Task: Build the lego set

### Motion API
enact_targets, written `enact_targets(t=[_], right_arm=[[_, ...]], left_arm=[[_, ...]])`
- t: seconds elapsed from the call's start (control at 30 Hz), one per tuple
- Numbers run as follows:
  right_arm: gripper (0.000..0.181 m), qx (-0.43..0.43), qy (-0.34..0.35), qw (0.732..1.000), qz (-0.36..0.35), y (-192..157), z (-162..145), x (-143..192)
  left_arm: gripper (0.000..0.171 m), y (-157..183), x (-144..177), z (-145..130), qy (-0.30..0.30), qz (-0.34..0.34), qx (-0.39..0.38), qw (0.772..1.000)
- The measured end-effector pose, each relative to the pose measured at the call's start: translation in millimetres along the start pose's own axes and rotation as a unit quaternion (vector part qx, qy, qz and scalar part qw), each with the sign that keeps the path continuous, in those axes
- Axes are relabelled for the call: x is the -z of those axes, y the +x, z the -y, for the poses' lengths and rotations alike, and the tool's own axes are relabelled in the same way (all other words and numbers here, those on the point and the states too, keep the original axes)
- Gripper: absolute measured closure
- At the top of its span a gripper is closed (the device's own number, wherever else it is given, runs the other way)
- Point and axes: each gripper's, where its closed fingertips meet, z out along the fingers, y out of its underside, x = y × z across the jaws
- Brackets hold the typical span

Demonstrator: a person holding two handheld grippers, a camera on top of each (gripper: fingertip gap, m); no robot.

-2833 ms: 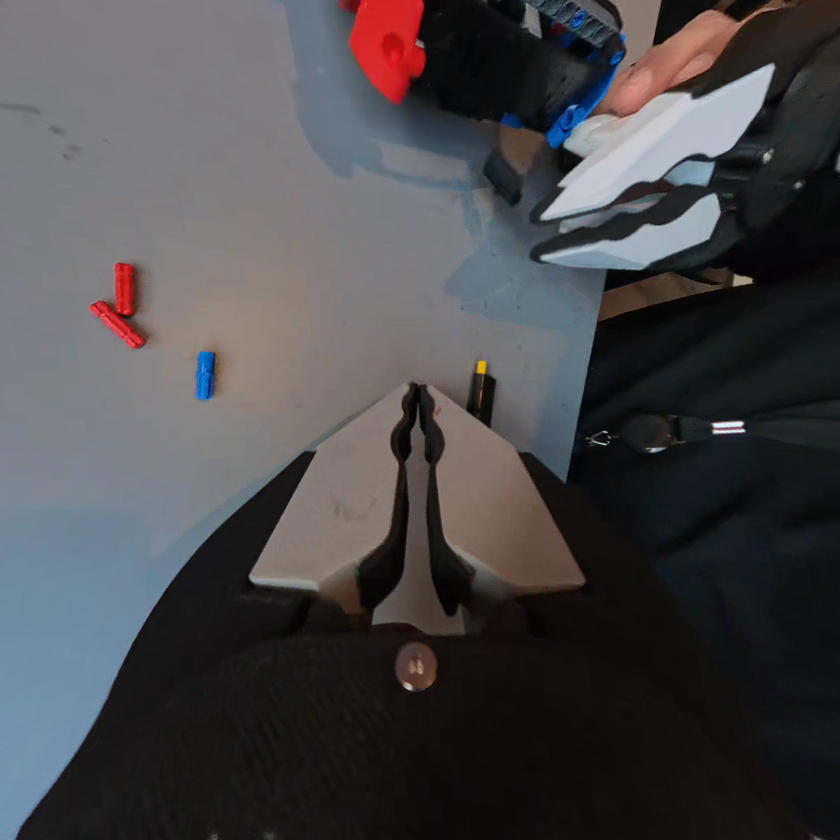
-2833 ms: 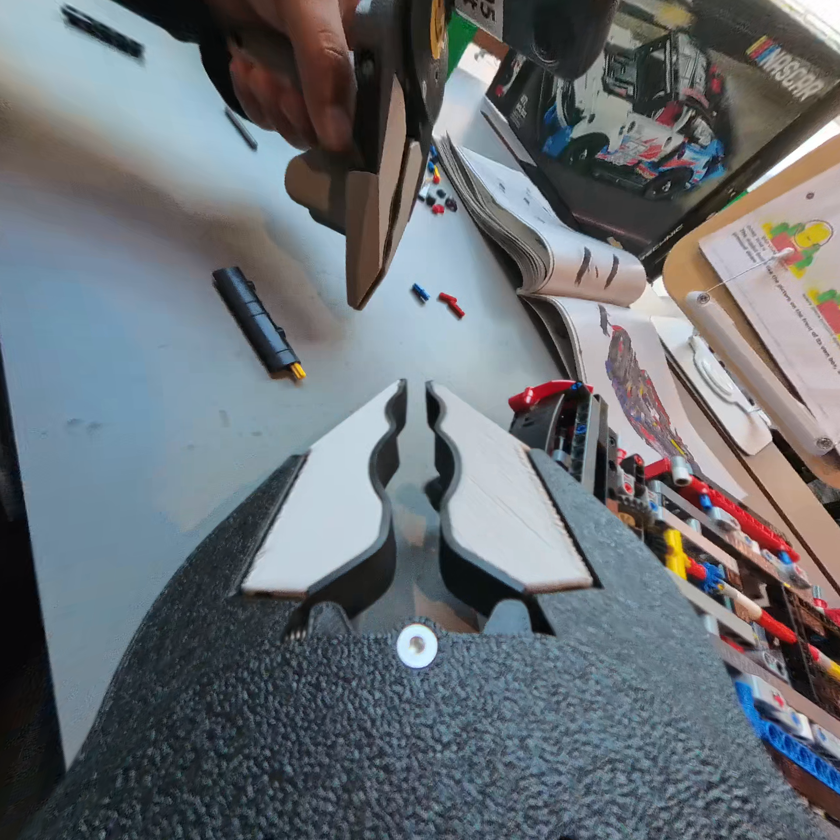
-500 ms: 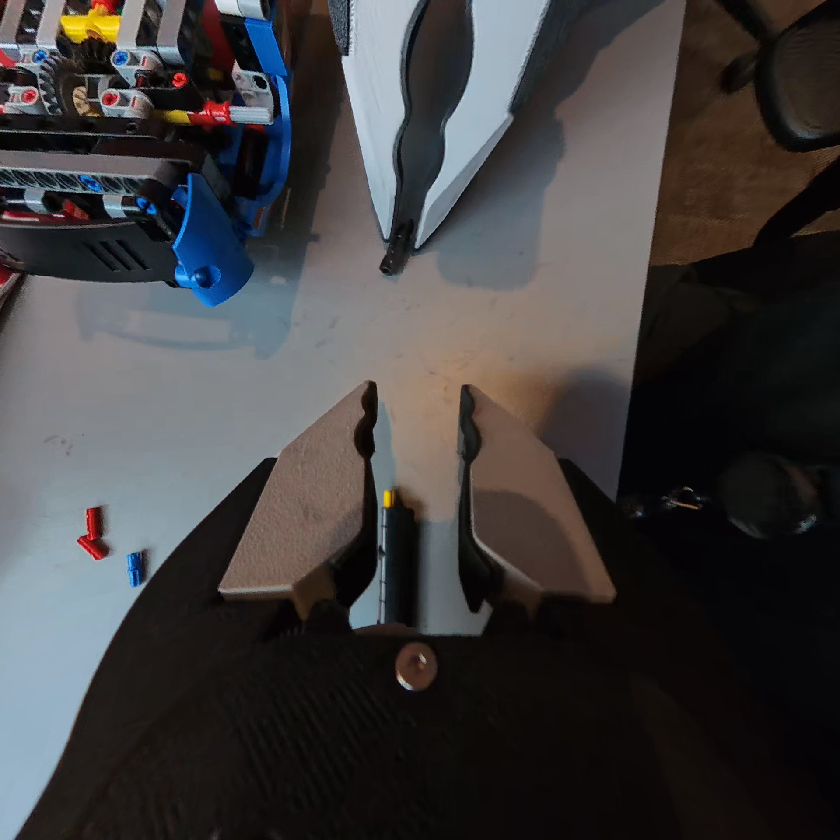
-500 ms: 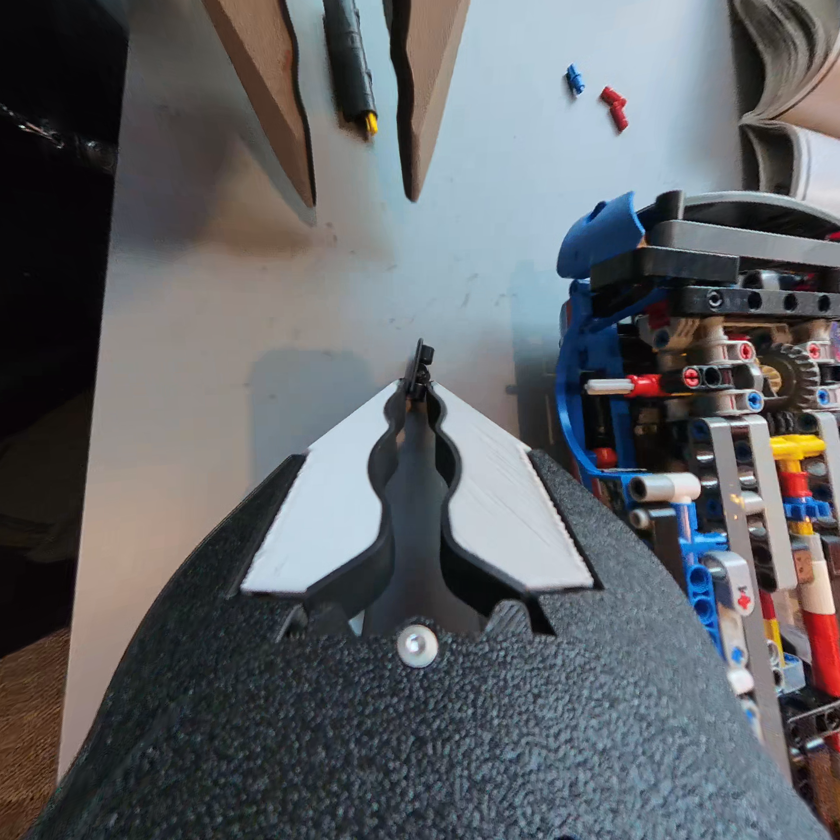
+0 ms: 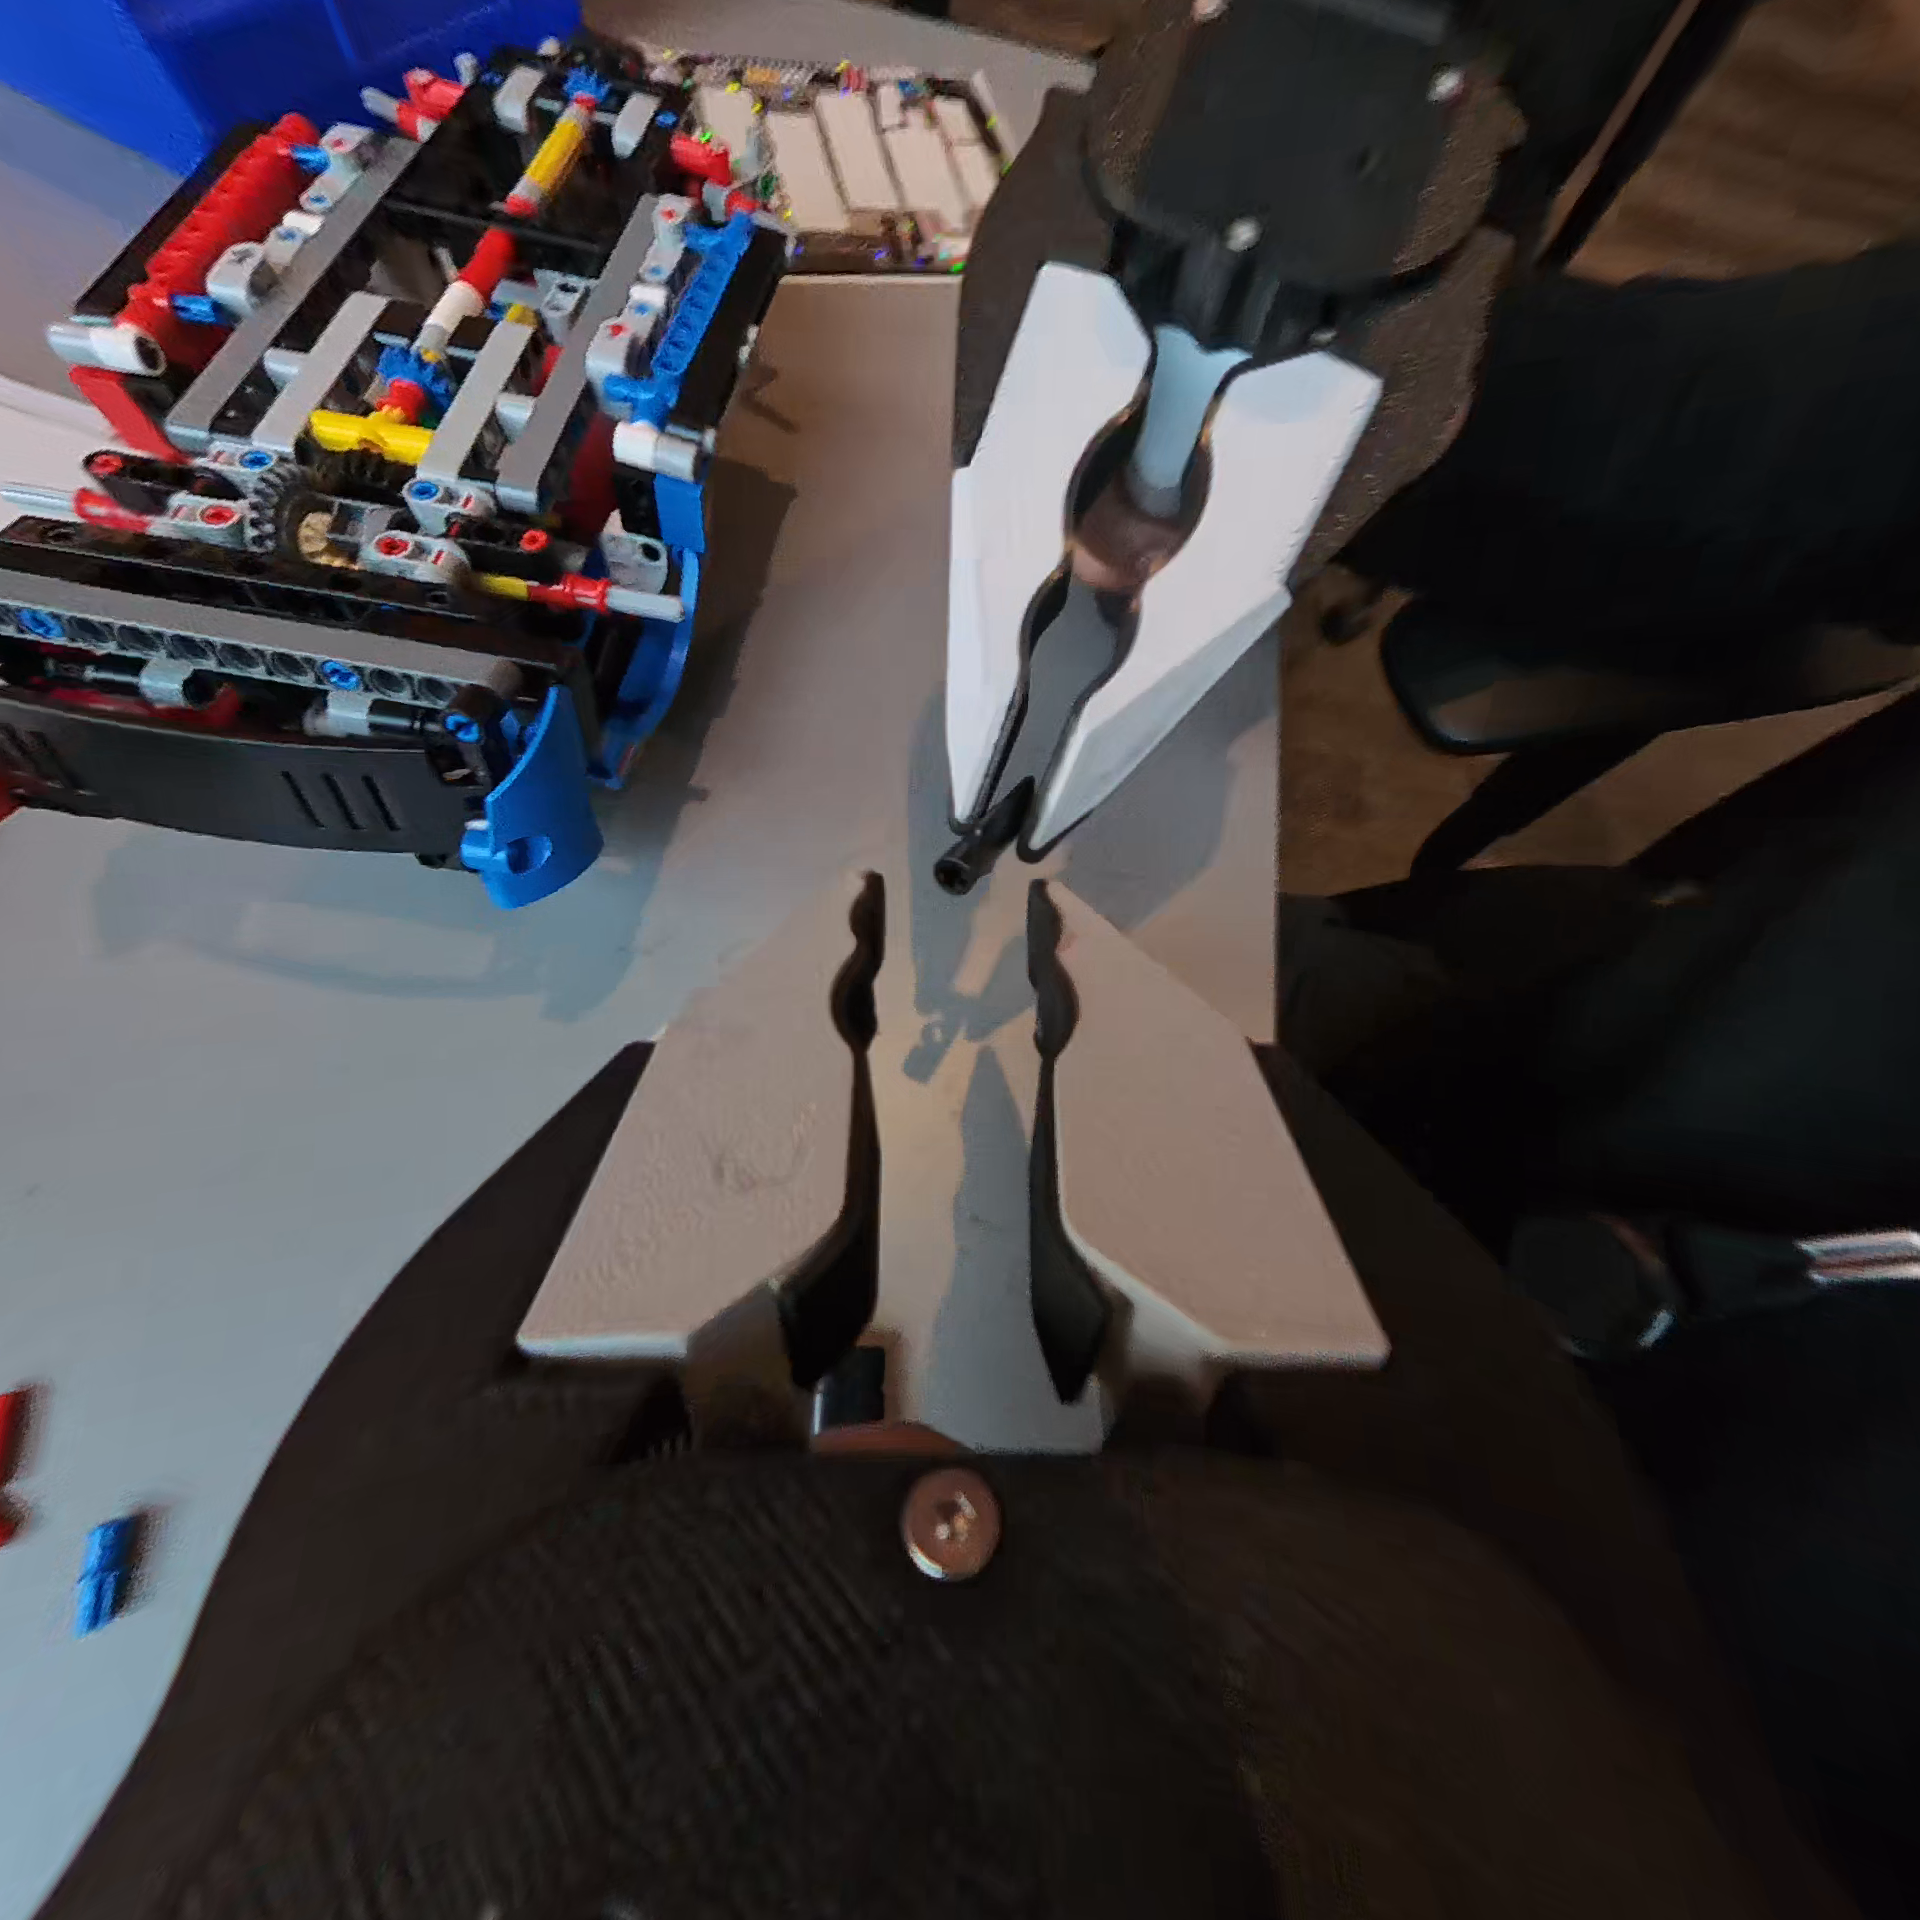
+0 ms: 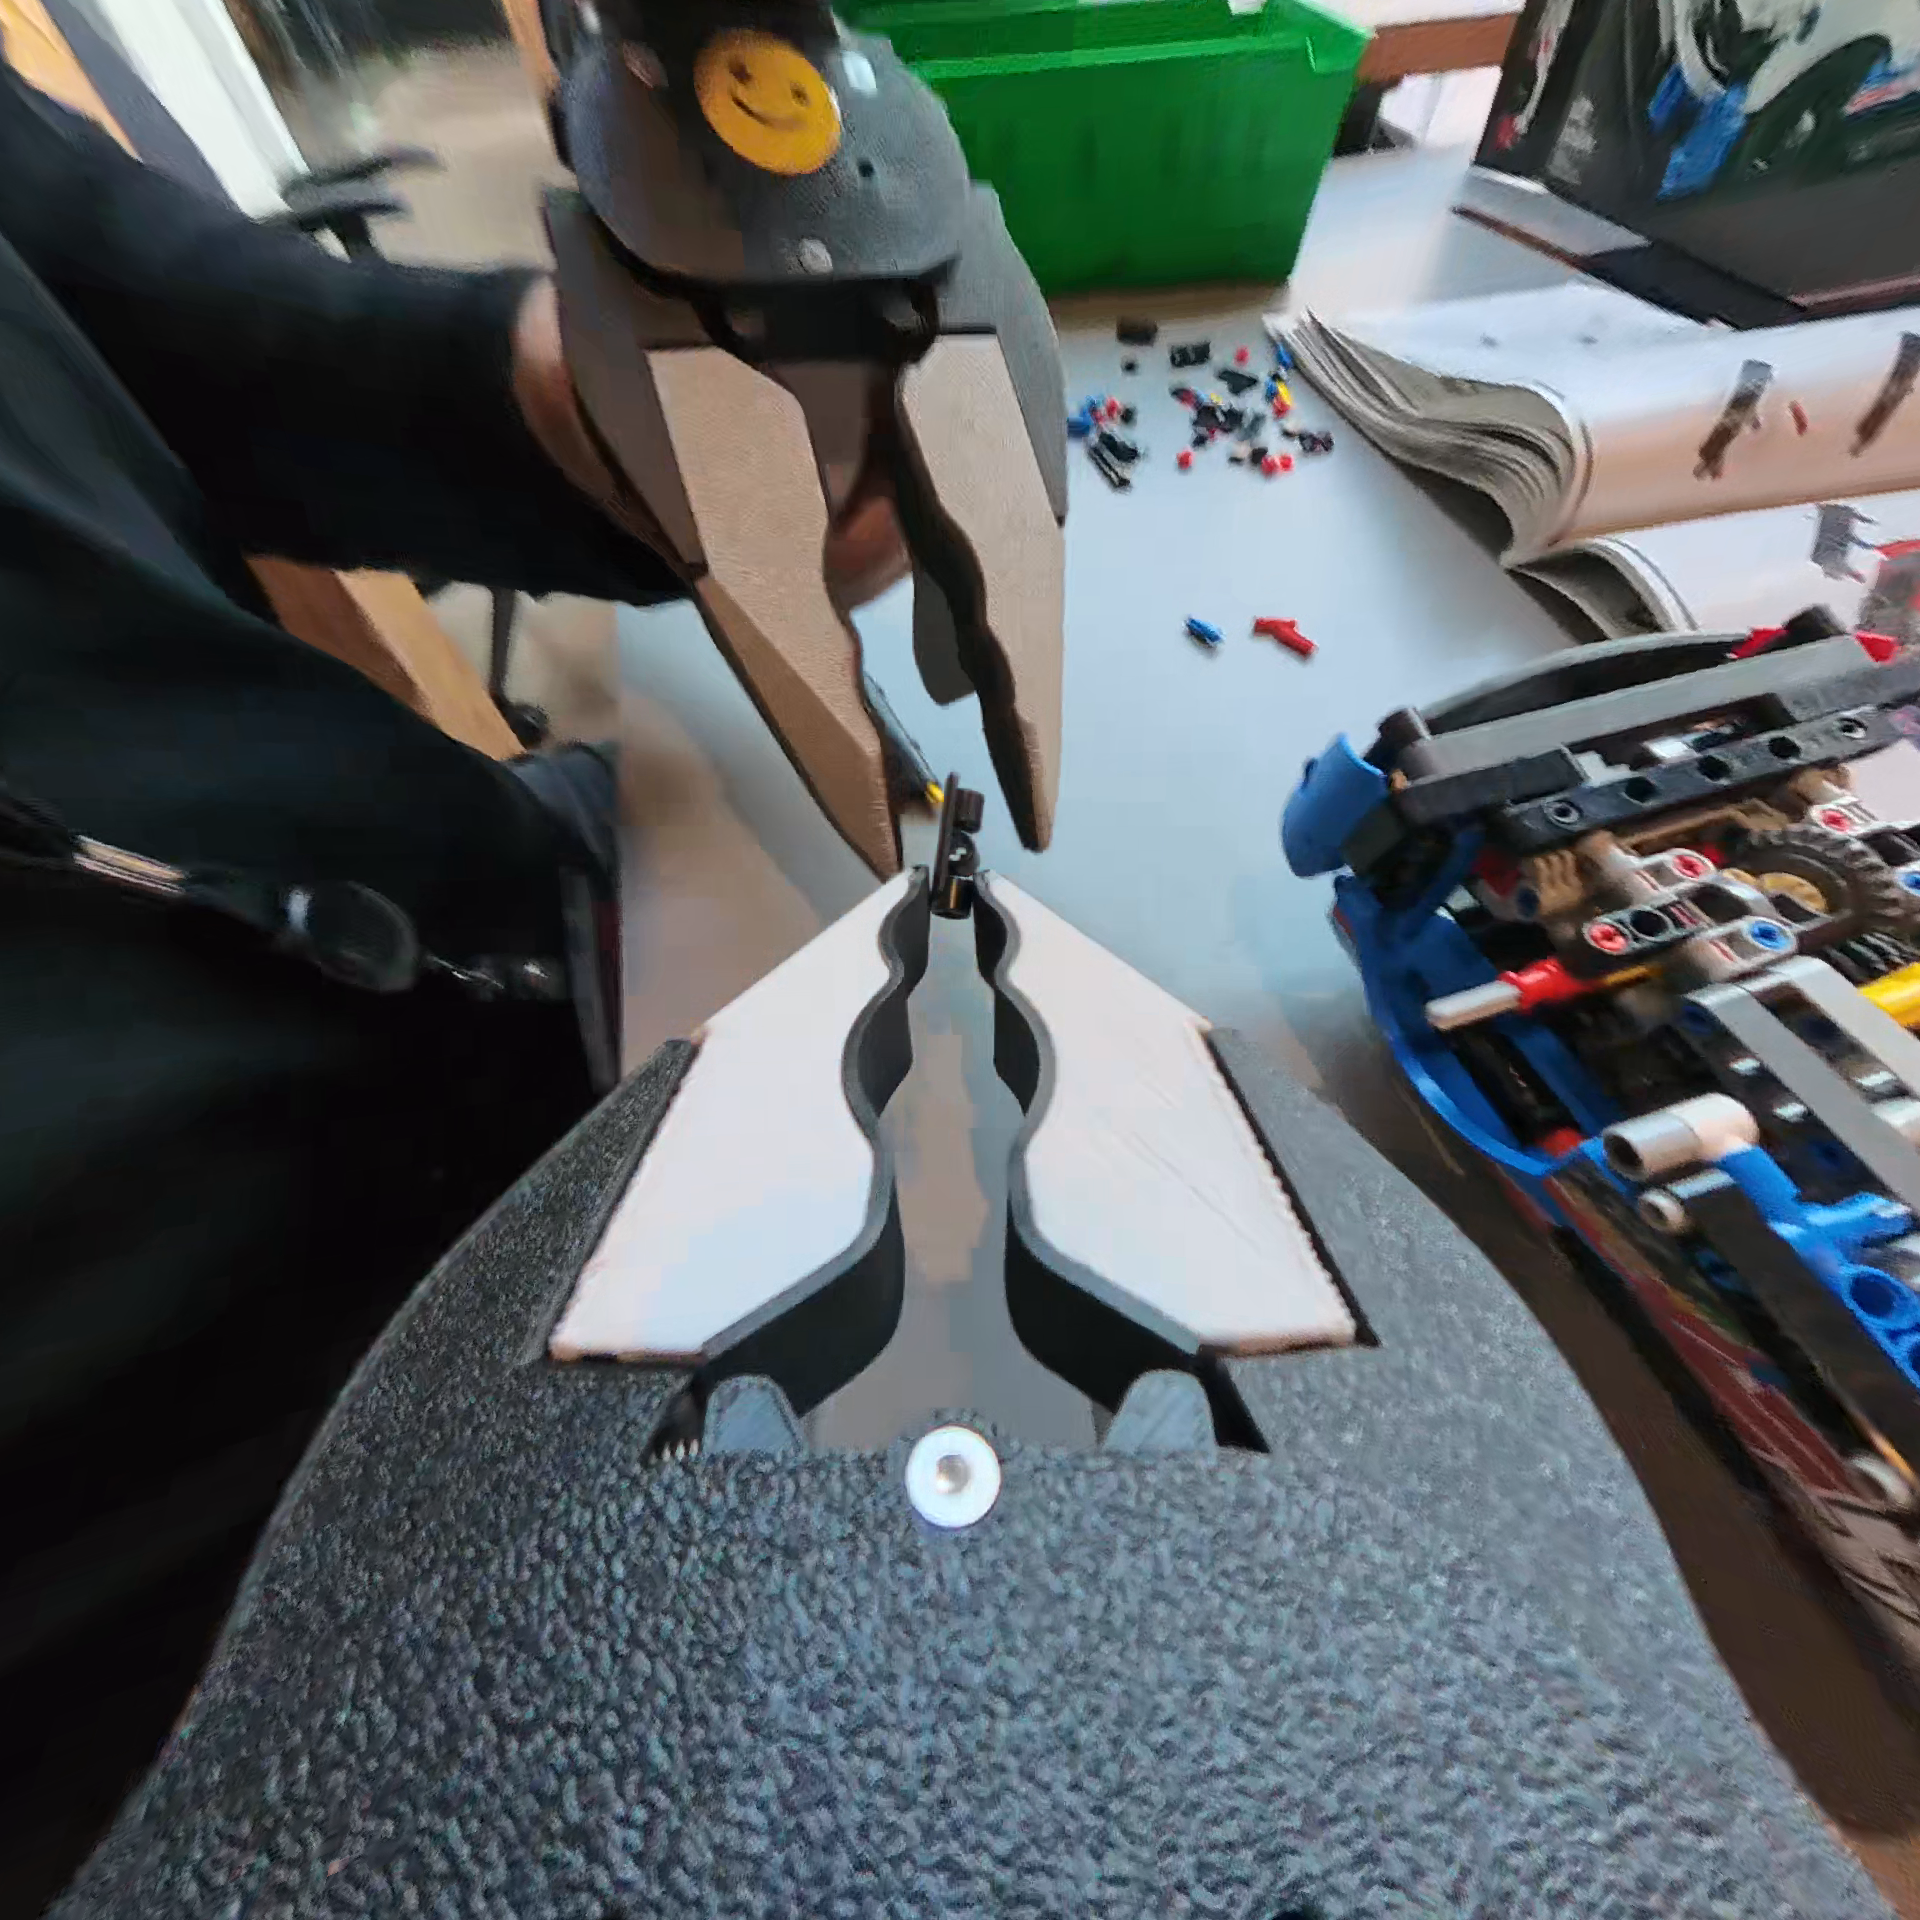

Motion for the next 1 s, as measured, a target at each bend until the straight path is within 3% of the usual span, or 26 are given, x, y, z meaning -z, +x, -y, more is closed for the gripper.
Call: enact_targets(t=[0.17,0.37,0.53,0.67,0.83,1.0], right_arm=[[0.173,-0.035,0.016,0.999,0.037,-10,5,-5],[0.173,-0.059,-0.016,0.997,0.050,-16,-1,-17],[0.172,-0.071,-0.089,0.993,0.003,-6,-23,-24],[0.165,-0.018,-0.163,0.984,-0.070,8,-47,-17],[0.160,0.006,-0.158,0.984,-0.084,8,-45,-15],[0.160,0.014,-0.188,0.978,-0.091,11,-56,-19]], left_arm=[[0.166,12,12,2,0.032,-0.053,-0.012,0.998],[0.167,18,13,2,0.023,-0.129,0.034,0.991],[0.168,6,2,-15,-0.054,-0.162,0.110,0.979],[0.168,-10,-8,-39,-0.144,-0.166,0.164,0.962],[0.165,-24,-16,-53,-0.199,-0.126,0.130,0.963],[0.155,-27,-16,-51,-0.213,-0.098,0.077,0.969]])
